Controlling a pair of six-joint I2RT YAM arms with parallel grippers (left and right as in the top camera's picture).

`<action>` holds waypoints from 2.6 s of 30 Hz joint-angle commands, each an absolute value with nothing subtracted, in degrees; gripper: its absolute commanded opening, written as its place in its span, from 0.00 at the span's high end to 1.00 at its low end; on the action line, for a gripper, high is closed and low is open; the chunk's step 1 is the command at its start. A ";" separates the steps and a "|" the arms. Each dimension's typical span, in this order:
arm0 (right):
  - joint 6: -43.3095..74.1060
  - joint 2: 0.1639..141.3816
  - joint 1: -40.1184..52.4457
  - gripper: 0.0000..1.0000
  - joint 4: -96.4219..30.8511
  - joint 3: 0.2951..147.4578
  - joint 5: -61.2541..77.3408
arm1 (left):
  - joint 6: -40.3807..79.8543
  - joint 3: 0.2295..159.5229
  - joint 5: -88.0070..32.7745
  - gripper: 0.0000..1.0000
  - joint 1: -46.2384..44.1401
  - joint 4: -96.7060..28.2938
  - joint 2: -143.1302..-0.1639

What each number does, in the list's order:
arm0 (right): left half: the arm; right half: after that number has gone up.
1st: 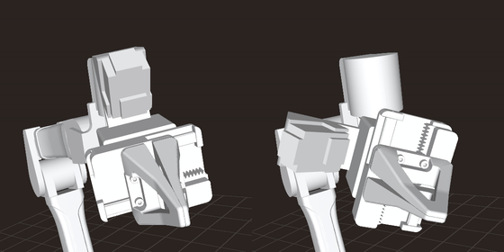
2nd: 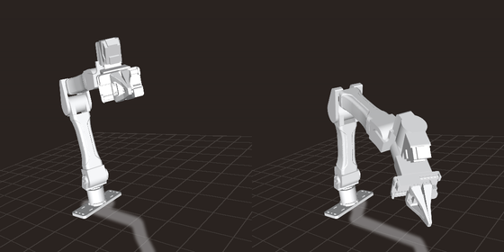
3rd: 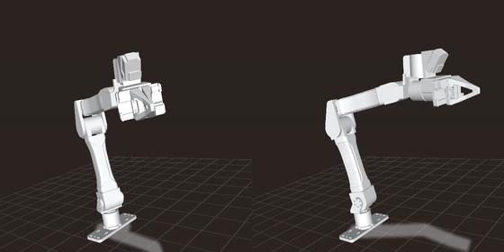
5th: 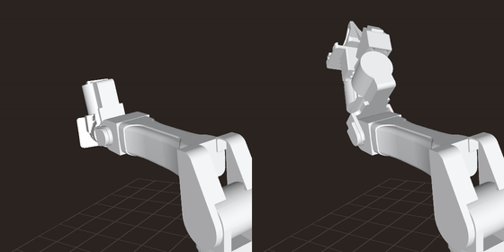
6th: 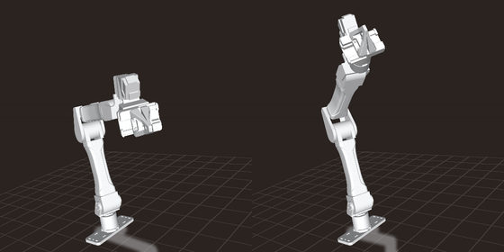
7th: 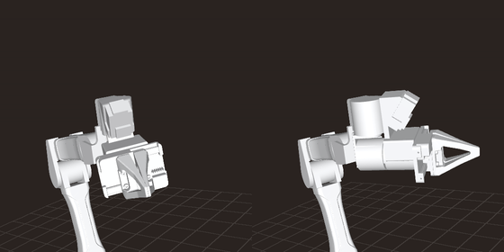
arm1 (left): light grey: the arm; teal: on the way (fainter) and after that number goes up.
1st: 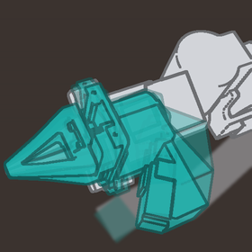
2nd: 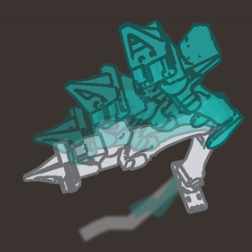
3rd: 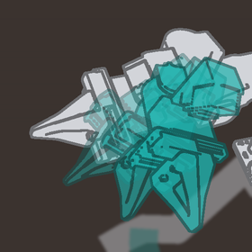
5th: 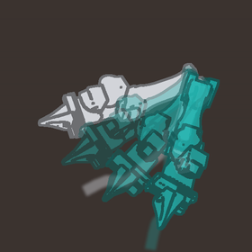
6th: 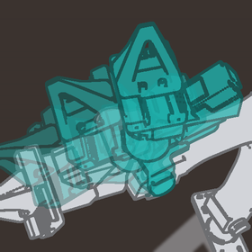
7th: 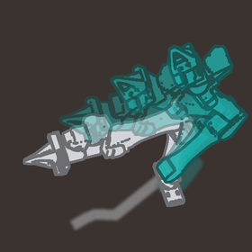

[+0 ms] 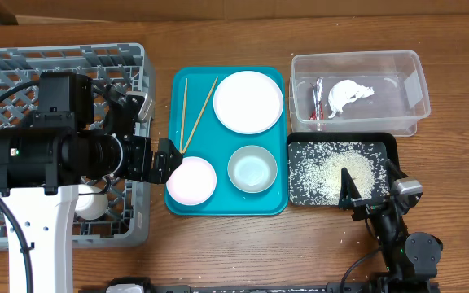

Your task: Sort waste into correct bins and load items into the dishwasher

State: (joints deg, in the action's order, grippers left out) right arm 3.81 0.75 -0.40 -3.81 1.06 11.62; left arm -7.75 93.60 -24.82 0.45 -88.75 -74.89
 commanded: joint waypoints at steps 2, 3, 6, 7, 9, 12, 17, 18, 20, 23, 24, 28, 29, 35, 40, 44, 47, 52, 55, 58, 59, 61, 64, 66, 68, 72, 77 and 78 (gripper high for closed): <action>3.60 0.16 -0.82 0.00 -3.33 0.43 11.66 | -8.78 94.52 -24.86 0.00 0.19 -88.64 -74.89; 3.60 0.16 -0.82 0.00 -3.33 0.43 11.66 | -8.80 94.52 -24.86 0.00 0.19 -88.64 -74.89; 3.60 0.16 -0.82 0.00 -3.33 0.43 11.66 | -6.76 94.52 -26.55 0.00 0.19 -88.23 -74.89; 3.60 0.16 -0.82 0.00 -3.33 0.43 11.66 | -4.23 94.52 -28.42 0.00 0.19 -88.27 -74.89; 3.60 0.16 -0.82 0.00 -3.33 0.43 11.66 | 1.43 94.52 -31.73 0.00 0.19 -86.30 -74.89; 3.60 0.16 -0.82 0.00 -3.33 0.43 11.66 | 2.61 94.50 -38.92 0.00 -0.51 -76.44 -75.22; 3.60 0.16 -0.82 0.00 -3.33 0.43 11.66 | 12.75 94.50 -15.14 0.09 -10.96 -70.41 -82.43; 3.60 0.16 -0.82 0.00 -3.33 0.43 11.66 | 13.76 94.50 -10.96 0.15 -13.21 -70.37 -84.38; 3.60 0.16 -0.82 0.00 -3.33 0.43 11.66 | 14.39 94.50 -4.89 0.24 -17.30 -69.12 -88.62; 3.60 0.16 -0.82 0.00 -3.33 0.43 11.66 | 14.09 94.50 -3.57 0.31 -20.82 -64.71 -94.98; 3.60 0.16 -0.82 0.00 -3.33 0.43 11.66 | 13.69 94.50 -3.14 0.36 -21.37 -63.37 -96.84; 3.60 0.16 -0.82 0.00 -3.33 0.43 11.66 | 19.53 94.50 1.98 0.51 -21.10 -59.09 -104.01; 3.57 0.16 -0.82 0.00 -3.33 0.43 11.66 | 21.96 94.50 3.05 0.50 -20.49 -58.35 -105.73; 3.60 0.16 -0.82 0.00 -3.33 0.43 11.66 | 24.38 94.50 2.87 0.37 -16.36 -54.59 -114.50; 3.60 0.16 -0.82 0.00 -3.33 0.43 11.66 | 19.38 94.50 4.54 0.33 -15.11 -53.84 -118.30; 3.60 0.16 -0.82 0.00 -3.33 0.43 11.66 | 19.44 94.50 6.92 0.37 -14.22 -53.21 -120.38; 3.60 0.16 -0.82 0.00 -3.33 0.43 11.66 | 19.51 94.50 9.04 0.55 -12.91 -52.69 -121.12; 3.60 0.16 -0.82 0.00 -3.33 0.43 11.66 | 19.25 94.50 10.79 0.74 -11.73 -51.13 -122.26; 3.60 0.16 -0.82 0.00 -3.33 0.43 11.66 | 19.25 94.50 10.70 0.76 -11.42 -50.04 -123.46; 3.60 0.16 -0.82 0.00 -3.33 0.43 11.66 | 18.68 94.50 9.74 0.79 -11.44 -49.34 -125.36; 3.60 0.16 -0.82 0.00 -3.33 0.43 11.66 | 17.67 94.50 8.93 0.79 -11.51 -49.21 -125.71; 3.60 0.16 -0.82 0.00 -3.33 0.43 11.66 | 16.64 94.50 8.97 0.79 -11.62 -49.21 -126.96; 3.60 0.16 -0.82 0.01 -3.33 0.43 11.66 | 16.71 94.50 8.86 0.79 -11.57 -49.36 -127.87; 3.60 0.16 -0.82 0.00 -3.33 0.43 11.66 | 16.69 94.50 8.25 0.79 -11.53 -49.34 -128.51; 3.60 0.16 -0.82 0.00 -3.33 0.43 11.66 | 16.69 94.50 7.31 0.83 -11.53 -49.23 -128.95; 3.60 0.16 -0.82 0.01 -3.33 0.43 11.66 | 16.69 94.50 5.85 0.96 -11.53 -49.23 -129.05; 3.60 0.16 -0.82 0.00 -3.36 0.43 11.66 | 16.27 94.67 5.67 0.96 -11.22 -50.39 -128.81; 3.60 0.16 -0.82 0.00 -3.33 0.43 11.66 | 16.23 94.89 5.72 0.96 -11.00 -51.07 -128.62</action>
